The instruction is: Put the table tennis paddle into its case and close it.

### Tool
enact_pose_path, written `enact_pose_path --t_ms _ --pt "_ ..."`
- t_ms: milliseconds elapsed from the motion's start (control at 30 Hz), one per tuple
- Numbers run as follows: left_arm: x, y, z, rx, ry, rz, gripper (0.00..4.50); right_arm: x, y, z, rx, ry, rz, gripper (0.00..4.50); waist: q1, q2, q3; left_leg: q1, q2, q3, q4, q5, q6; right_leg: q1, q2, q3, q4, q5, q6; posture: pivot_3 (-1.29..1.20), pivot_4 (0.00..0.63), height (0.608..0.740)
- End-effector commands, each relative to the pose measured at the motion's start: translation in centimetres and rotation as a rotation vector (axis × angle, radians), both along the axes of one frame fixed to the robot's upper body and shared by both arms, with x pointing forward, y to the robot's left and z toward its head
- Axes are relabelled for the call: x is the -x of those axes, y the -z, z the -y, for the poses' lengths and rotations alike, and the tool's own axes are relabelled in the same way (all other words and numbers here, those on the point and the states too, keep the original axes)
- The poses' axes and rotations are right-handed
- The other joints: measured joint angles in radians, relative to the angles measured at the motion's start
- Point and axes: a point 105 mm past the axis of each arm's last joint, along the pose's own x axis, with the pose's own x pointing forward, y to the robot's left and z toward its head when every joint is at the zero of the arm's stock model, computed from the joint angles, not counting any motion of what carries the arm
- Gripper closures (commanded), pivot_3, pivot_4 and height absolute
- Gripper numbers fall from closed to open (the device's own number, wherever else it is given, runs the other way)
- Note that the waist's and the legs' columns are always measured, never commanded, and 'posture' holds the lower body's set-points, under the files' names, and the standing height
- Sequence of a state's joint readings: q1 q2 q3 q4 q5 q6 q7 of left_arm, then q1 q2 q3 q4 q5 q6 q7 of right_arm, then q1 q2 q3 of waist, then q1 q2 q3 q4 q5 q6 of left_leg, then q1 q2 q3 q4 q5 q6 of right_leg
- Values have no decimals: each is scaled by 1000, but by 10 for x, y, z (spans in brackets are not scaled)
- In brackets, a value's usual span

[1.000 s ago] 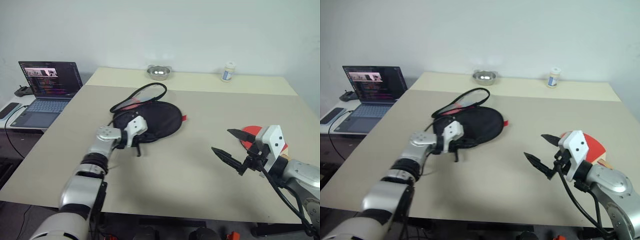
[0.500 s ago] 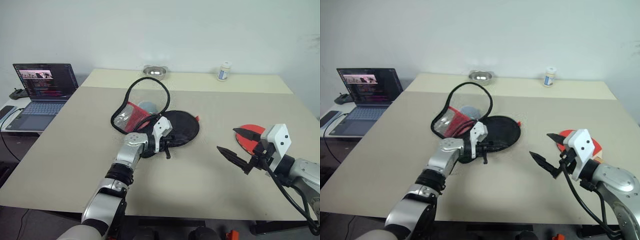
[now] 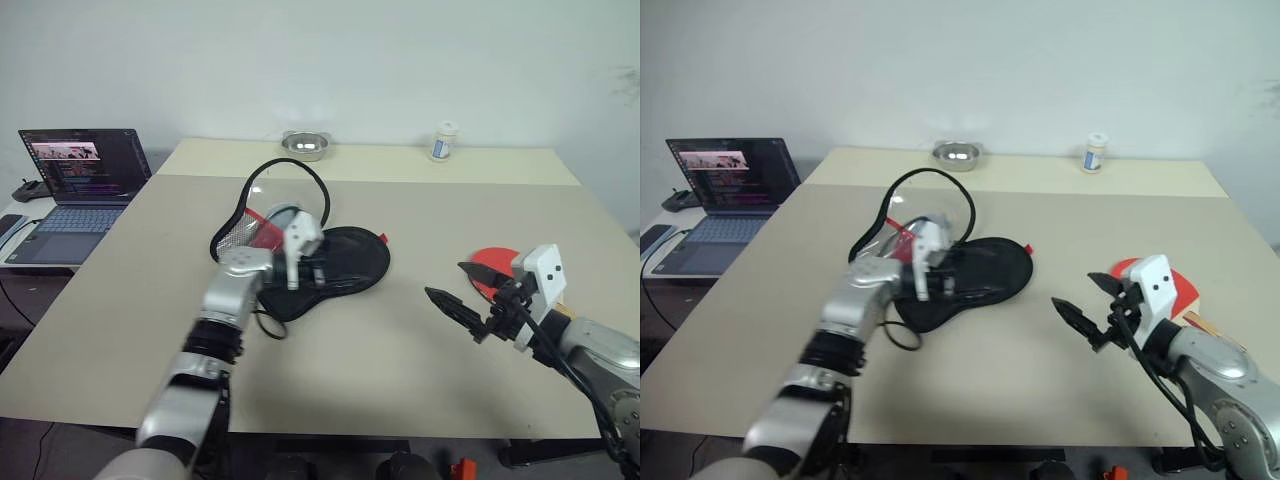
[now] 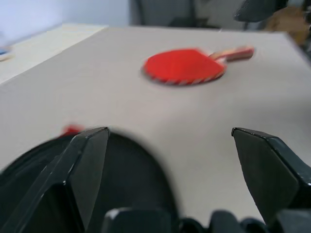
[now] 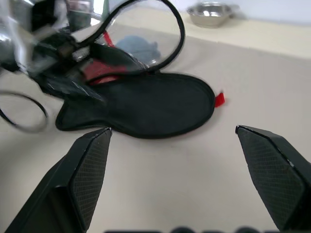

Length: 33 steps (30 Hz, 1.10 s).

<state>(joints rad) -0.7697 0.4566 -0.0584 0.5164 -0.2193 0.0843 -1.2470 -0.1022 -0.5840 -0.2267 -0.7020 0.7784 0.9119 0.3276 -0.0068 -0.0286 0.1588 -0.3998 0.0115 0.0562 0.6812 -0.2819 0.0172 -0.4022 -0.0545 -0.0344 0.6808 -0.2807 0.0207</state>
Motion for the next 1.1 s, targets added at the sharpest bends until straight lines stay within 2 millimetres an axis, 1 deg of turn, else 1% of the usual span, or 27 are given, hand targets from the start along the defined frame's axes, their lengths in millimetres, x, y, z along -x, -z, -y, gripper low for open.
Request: enact_pose_path --t_ms 33,133,200,233,300,467,600,733,867,933,1100 --pt "0 -17 -19 -59 15 75 59 -6 9 -15 -5 3 -48 0 3 0 0 0 0 0 0 0 0 0 0 0 0 0 0 0 150 740" --pt "2 -14 -33 -122 19 76 59 -11 19 -31 2 -16 -80 0 7 0 0 -2 -2 0 0 0 0 0 -1 0 -1 0 0 0 150 740" --pt "2 -13 -40 -144 10 76 59 -16 24 -39 6 -17 -97 0 9 0 0 -3 -2 0 0 0 0 -1 -1 -1 -2 0 0 0 150 740" --pt "1 -13 -43 -146 -6 80 59 -21 30 -46 13 -19 -114 0 8 0 0 -3 -2 0 0 0 0 -1 -1 -1 -2 0 0 0 150 740" --pt "0 -13 -45 -143 -23 84 59 -27 39 -56 26 -21 -148 0 6 0 0 -3 -2 0 0 0 0 -1 -1 0 -2 0 0 0 150 740" --pt "3 -14 -42 -141 -9 92 59 -39 58 -74 19 -20 -247 0 4 0 0 -3 -1 0 0 0 0 -2 0 0 -1 0 0 0 150 740" --pt "9 -14 -43 -156 29 82 59 -47 60 -89 10 -40 -264 0 3 0 0 -3 -1 0 0 0 0 -2 -1 0 -1 0 0 0 150 740" --pt "21 -10 -45 -175 100 36 59 -60 64 -99 17 -37 -276 0 0 0 0 -3 -1 0 0 0 0 -2 0 0 -1 0 0 0 150 740" --pt "30 -7 -50 -200 139 -1 59 -72 70 -105 11 -18 -303 0 -4 0 0 -3 -1 0 0 0 0 -3 0 0 -1 0 0 0 150 740" --pt "28 -7 -53 -199 119 -7 59 -78 71 -107 -7 -1 -320 0 -7 0 0 -3 -1 0 0 0 0 -3 0 0 -1 0 0 0 150 740" --pt "28 -8 -54 -194 107 -4 59 -87 53 -120 -186 7 -360 0 -11 1 1 -2 -1 0 0 0 0 -3 0 0 0 0 0 0 150 740"
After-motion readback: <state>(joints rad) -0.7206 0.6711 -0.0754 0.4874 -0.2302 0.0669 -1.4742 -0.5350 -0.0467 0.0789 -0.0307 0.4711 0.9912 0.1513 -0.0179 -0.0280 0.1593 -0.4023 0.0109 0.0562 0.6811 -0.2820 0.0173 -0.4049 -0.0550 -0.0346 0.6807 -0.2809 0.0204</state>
